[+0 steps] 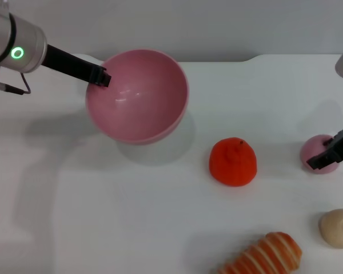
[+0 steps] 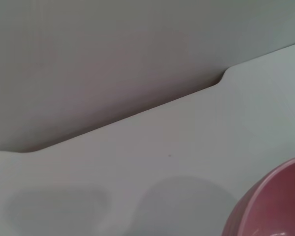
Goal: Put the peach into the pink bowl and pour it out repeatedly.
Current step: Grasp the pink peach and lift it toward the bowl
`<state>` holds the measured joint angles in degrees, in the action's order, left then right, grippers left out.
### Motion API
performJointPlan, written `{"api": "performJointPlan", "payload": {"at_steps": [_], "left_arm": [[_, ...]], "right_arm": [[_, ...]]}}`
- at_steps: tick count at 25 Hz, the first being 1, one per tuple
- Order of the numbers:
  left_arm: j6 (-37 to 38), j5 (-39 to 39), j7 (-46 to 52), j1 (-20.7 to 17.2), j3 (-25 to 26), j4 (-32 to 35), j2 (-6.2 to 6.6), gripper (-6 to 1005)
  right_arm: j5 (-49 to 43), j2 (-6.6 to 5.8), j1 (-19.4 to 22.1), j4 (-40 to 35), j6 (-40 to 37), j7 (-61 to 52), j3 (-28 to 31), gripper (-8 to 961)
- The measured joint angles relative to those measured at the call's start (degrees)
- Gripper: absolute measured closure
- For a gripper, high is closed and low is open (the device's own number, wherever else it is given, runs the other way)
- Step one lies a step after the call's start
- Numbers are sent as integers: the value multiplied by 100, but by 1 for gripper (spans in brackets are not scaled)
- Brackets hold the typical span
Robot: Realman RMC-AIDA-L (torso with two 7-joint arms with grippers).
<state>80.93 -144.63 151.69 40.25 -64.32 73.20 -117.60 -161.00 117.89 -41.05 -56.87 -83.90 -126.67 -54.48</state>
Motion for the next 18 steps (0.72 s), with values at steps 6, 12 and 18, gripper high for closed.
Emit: {"api": "performJointPlan", "payload": {"at_steps": [6,12,18], "left_arm": [[-28,6,2,88,-22,-81,-14,954],[-53,12,2,139,-28,-226,-17,954],[-92,15,-2,150,-28,-299,-16,954]], "right_arm": [[-106,-7,39,58,208,0,6,297],[-213,-7,48,91,333,-19,15,344],[-334,25,95,115,465,47,-149,413]]}}
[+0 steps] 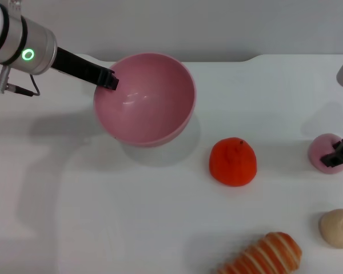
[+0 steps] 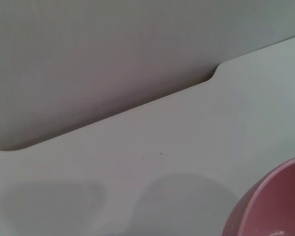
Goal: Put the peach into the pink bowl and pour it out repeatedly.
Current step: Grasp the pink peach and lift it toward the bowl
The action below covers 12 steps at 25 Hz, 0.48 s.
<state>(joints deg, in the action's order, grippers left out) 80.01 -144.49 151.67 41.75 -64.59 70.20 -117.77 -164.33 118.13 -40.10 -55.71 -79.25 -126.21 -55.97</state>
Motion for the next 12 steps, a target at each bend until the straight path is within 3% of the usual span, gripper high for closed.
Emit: {"api": "performJointPlan", "payload": {"at_steps": [6,12], "left_arm": [[-8,0,-3,-4,0,0,0,953],[-12,0,-4,-9,0,0,0,953]], "right_arm": [[-8,5,13,-15,87,-1,-136,483],[-11,9,1,-149,102,-2,-141,694]]}}
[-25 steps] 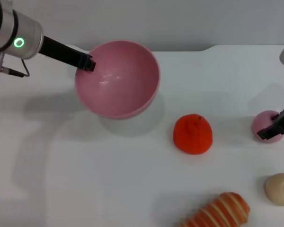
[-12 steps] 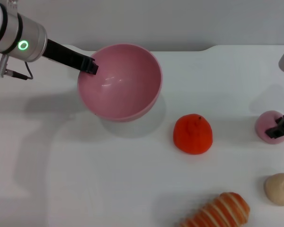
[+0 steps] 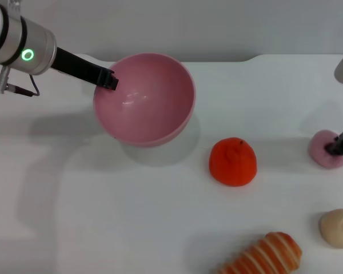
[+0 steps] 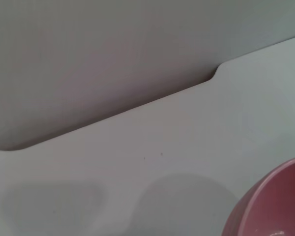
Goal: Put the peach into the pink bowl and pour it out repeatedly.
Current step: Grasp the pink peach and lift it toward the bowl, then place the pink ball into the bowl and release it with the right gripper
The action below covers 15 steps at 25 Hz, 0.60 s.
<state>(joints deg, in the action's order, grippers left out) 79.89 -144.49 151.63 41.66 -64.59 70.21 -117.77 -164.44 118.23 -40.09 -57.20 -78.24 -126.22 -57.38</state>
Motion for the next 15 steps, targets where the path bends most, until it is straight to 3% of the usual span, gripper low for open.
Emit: {"api": "performJointPlan", "payload": {"at_steps": [2,7,15], "left_arm": [[-13,2,-1,9,0,0,0,953],[-75,42,-1,25,-3,-13,-3,954],[-170,306,-132,28,-10,-288,-7,954]], "right_arm": [[36,2,7,-191,-14,-12,15,834],[756,45,164,-1332,-170,-29,50,851],[3304,75,426,-3140,-428,403,68,853]]}}
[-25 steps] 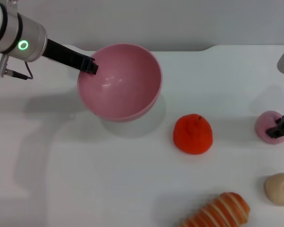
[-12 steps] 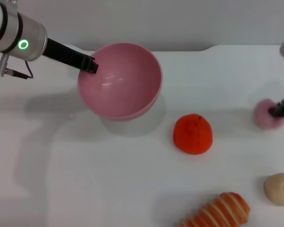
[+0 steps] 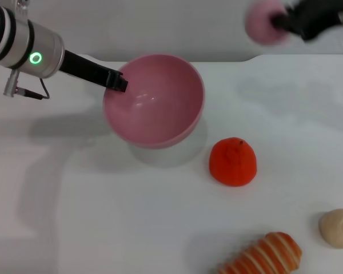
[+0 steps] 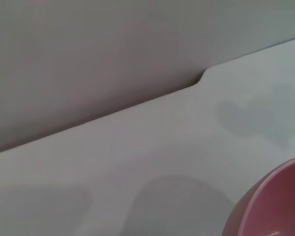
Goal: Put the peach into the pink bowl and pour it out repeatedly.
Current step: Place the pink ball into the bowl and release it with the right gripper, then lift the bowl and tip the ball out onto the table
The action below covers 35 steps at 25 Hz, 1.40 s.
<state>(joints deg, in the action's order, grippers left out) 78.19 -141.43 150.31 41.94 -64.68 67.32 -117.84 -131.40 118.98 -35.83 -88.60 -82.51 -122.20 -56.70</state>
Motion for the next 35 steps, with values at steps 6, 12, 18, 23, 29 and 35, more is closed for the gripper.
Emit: {"api": "performJointPlan", "payload": {"at_steps": [6,12,18,23,29,35], "left_arm": [[-46,67,-10,-1,0,-29,-2,953],[-62,70,3,55,0,-45,-2,953],[-132,72,-3,87,0,-74,-2,953],[-198,72,-10,87,-20,-93,-2,954],[-248,75,-11,89,-42,-163,-1,953],[-492,199,-119,49,-69,-157,-2,953]], "right_arm": [[1294,2,-75,-179,-1,513,-109,854],[1433,-9,-335,371,74,720,-656,853],[1483,-16,-445,888,333,883,-859,828],[1598,-12,-402,897,365,950,-848,649],[1667,-21,-313,908,501,1034,-644,466],[3263,-25,400,1484,1329,2175,69,465]]}}
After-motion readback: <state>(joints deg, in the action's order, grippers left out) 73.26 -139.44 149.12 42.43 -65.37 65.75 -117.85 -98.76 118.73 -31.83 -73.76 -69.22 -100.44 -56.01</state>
